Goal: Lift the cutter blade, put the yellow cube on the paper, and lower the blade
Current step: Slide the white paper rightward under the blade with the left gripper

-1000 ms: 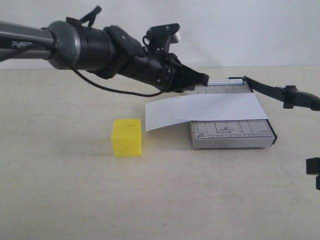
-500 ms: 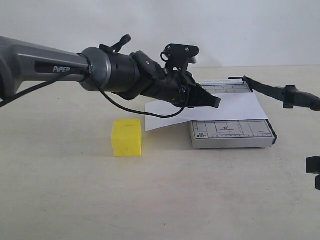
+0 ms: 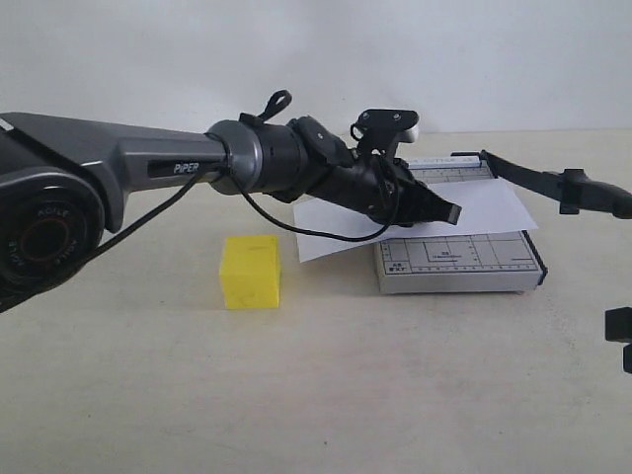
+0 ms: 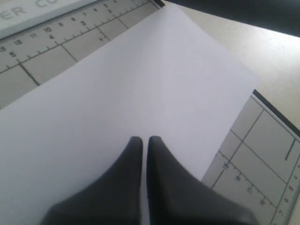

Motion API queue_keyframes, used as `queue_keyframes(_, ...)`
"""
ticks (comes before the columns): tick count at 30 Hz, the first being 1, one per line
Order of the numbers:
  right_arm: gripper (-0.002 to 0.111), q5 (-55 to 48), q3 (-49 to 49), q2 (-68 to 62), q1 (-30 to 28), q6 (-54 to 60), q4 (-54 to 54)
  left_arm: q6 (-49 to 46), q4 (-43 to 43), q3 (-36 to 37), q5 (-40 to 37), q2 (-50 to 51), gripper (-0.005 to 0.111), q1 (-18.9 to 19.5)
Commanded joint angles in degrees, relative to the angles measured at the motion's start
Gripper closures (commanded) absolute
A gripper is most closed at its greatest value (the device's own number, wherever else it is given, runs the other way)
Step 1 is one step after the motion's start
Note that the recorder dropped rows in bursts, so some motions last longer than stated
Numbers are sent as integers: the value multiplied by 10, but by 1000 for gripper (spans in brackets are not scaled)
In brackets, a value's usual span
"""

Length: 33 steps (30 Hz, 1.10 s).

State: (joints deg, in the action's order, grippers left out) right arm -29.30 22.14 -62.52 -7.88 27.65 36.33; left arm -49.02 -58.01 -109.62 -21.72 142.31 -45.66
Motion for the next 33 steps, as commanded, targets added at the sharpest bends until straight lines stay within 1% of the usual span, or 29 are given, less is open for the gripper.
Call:
queue_keyframes(1,108,-3,3,13,-1,2,1,6,0,-20,-27,20,102,-3)
queue_keyframes(11,108,-2,3,13,-1,3,1,-4,3,-55,-73,42,102,-4)
queue_keyframes(24,108,-1,3,13,-1,3,1,-4,3,-69,-72,49,102,-4)
queue_keyframes(29,108,-1,3,13,-1,3,3,-4,3,-97,-73,49,102,-4)
queue_keyframes(33,108,-1,3,13,-1,3,3,3,3,-127,-99,43,102,-3)
